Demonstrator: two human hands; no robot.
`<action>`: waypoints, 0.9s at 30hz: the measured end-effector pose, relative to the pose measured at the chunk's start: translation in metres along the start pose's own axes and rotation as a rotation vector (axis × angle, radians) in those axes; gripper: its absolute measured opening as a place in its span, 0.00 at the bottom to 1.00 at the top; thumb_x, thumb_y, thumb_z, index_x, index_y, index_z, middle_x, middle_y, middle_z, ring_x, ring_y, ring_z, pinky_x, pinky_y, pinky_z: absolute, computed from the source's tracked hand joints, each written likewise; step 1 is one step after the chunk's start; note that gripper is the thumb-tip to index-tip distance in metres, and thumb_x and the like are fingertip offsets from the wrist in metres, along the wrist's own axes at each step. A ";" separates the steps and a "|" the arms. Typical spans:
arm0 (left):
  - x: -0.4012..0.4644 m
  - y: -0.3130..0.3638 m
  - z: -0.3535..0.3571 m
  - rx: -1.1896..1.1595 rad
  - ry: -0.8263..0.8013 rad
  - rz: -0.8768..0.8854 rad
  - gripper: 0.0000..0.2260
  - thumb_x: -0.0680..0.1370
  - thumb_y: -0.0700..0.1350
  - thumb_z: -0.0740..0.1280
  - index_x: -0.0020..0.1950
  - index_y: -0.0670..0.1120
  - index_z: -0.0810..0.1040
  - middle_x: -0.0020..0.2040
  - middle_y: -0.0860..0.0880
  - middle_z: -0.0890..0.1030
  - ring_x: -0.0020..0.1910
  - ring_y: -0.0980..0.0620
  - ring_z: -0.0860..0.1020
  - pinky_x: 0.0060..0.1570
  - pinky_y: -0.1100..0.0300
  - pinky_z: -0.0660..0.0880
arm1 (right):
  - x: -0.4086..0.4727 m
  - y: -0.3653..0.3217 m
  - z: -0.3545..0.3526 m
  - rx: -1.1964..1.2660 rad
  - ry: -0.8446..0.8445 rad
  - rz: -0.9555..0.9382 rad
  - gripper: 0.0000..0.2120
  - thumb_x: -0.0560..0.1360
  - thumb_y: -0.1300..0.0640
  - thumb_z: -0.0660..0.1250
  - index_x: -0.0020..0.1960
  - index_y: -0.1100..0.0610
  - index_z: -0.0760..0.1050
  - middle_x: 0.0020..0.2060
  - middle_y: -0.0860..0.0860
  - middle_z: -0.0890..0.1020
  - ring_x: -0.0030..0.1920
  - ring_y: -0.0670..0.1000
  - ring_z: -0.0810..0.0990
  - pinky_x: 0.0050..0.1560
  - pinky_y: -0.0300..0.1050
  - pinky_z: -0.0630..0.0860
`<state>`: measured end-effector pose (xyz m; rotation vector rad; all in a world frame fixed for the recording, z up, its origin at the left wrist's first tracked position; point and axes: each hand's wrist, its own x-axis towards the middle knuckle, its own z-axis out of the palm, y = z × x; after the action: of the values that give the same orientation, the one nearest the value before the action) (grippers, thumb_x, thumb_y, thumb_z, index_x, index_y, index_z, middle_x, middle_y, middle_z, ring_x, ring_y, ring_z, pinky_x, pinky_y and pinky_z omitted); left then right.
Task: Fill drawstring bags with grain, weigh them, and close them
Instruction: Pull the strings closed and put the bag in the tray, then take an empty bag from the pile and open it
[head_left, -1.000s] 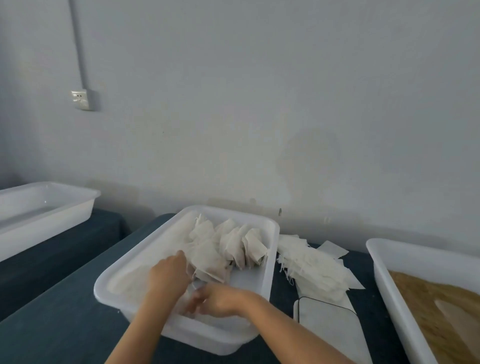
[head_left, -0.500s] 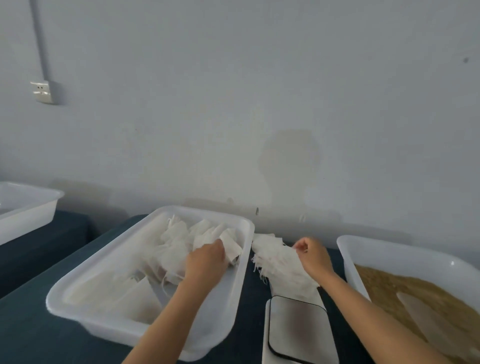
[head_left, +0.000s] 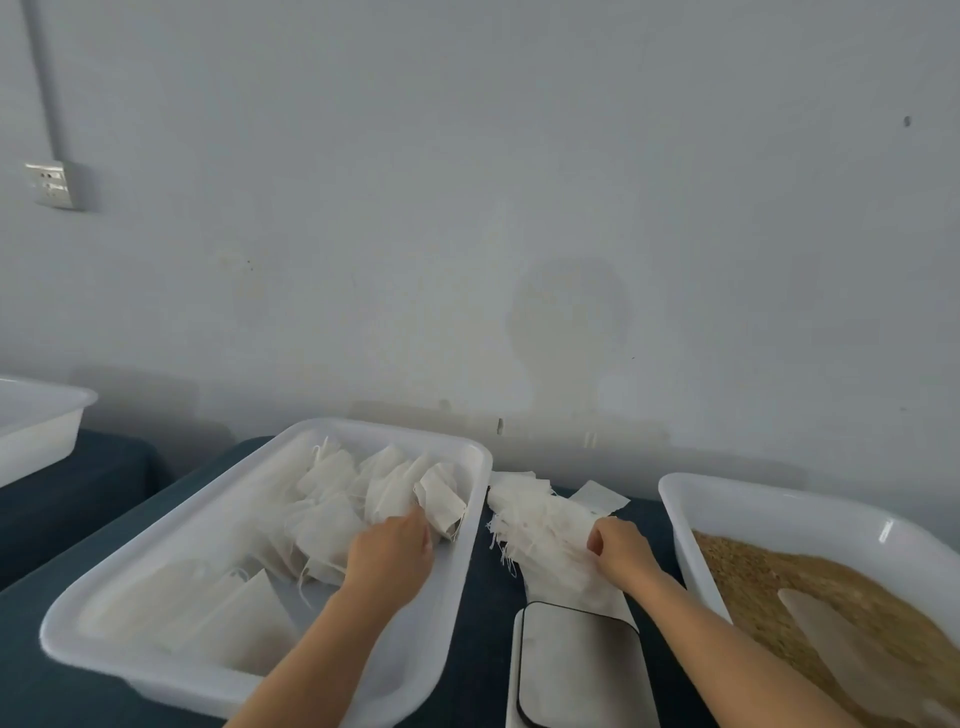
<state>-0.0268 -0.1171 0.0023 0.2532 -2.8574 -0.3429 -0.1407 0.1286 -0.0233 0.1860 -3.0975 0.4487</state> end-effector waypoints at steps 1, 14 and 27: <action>0.000 0.000 0.000 -0.005 0.000 -0.002 0.06 0.82 0.47 0.52 0.48 0.48 0.65 0.41 0.51 0.74 0.39 0.52 0.72 0.41 0.63 0.68 | 0.001 0.001 -0.002 -0.006 -0.006 -0.005 0.14 0.74 0.71 0.56 0.51 0.61 0.77 0.55 0.55 0.79 0.54 0.54 0.78 0.45 0.37 0.68; -0.003 0.005 0.000 -0.028 0.037 -0.029 0.07 0.82 0.47 0.51 0.46 0.50 0.65 0.34 0.55 0.69 0.29 0.59 0.67 0.29 0.67 0.61 | -0.002 0.011 -0.011 -0.061 0.025 -0.063 0.10 0.78 0.65 0.57 0.51 0.60 0.77 0.52 0.55 0.80 0.50 0.54 0.79 0.46 0.42 0.74; -0.011 0.096 -0.021 -0.723 0.096 0.141 0.04 0.78 0.42 0.63 0.50 0.50 0.71 0.47 0.57 0.77 0.43 0.57 0.76 0.42 0.61 0.74 | -0.061 0.055 -0.119 1.222 0.179 -0.101 0.13 0.77 0.69 0.54 0.36 0.58 0.64 0.34 0.53 0.71 0.39 0.51 0.73 0.38 0.41 0.73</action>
<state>-0.0243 -0.0277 0.0442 -0.0711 -2.4370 -1.2391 -0.0875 0.2217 0.0740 0.2575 -2.1799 2.0814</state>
